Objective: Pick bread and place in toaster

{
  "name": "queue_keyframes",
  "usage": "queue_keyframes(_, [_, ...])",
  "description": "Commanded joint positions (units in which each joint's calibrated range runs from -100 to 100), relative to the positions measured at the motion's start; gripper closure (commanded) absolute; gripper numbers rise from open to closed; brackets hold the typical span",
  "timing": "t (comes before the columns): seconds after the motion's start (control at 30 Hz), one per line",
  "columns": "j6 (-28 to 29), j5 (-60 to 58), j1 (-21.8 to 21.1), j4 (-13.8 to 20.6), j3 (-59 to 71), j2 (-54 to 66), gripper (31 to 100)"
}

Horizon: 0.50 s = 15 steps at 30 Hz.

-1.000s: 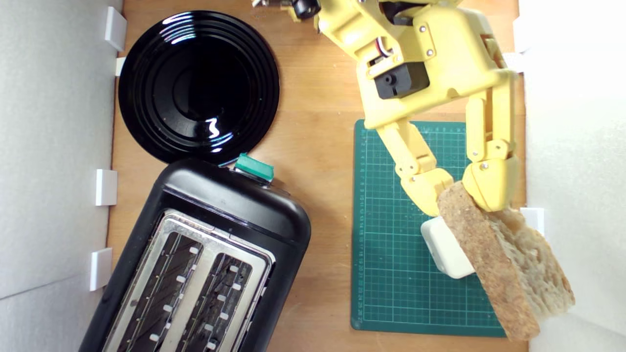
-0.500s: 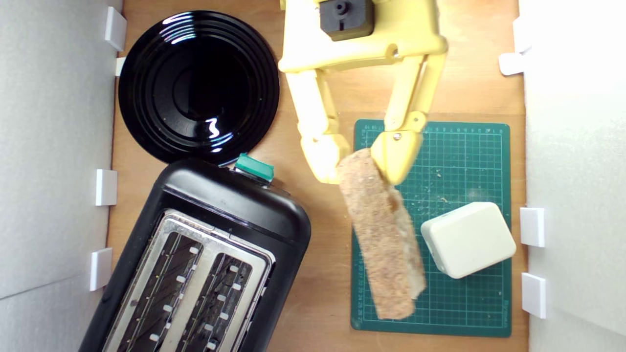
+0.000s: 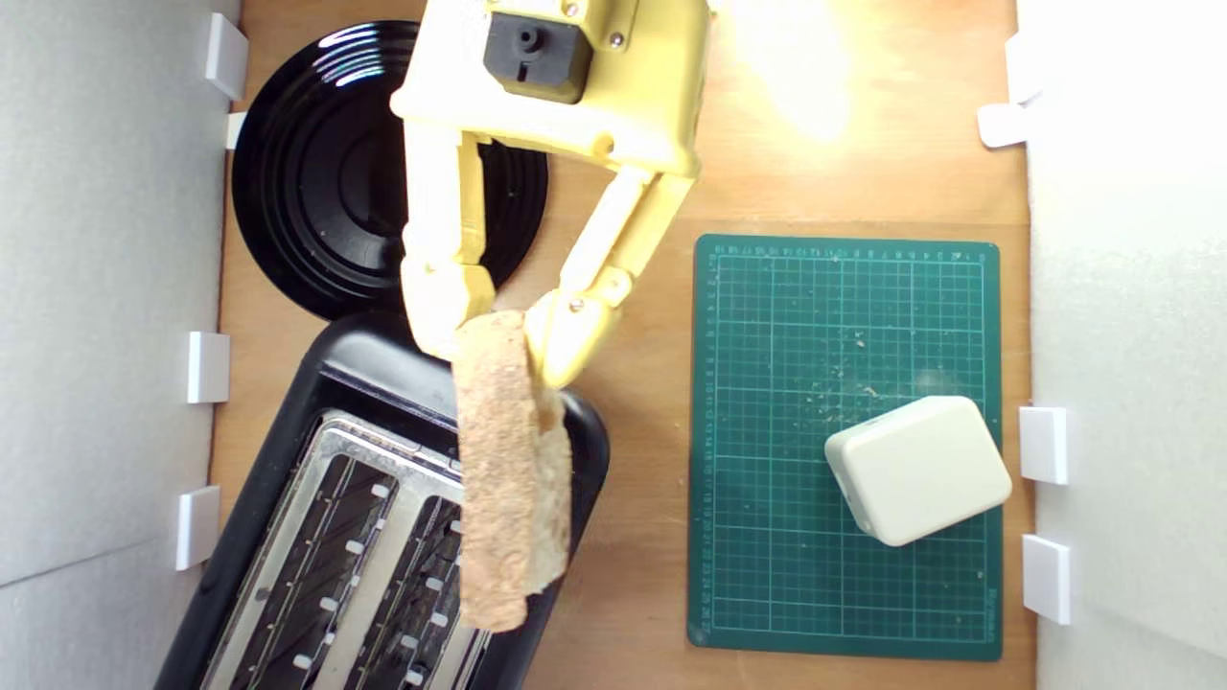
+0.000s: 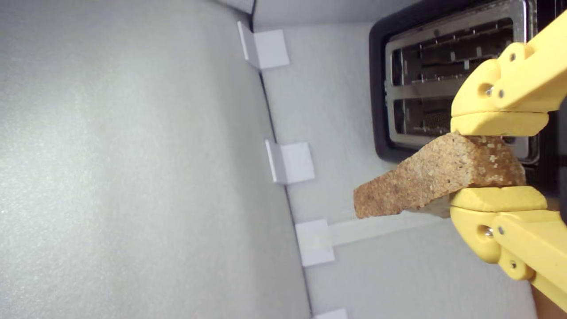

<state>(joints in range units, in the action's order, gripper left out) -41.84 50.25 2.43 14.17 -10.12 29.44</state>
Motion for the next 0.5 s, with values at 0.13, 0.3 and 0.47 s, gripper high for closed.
queue_keyframes(0.13, [-0.4,3.0,0.8,10.8,-11.4,-4.7,72.4])
queue_keyframes(0.3, [-0.4,3.0,0.6,15.9,-11.7,-6.1,72.4])
queue_keyframes(0.47, [-0.4,3.0,0.7,19.6,-11.7,-7.4,72.4])
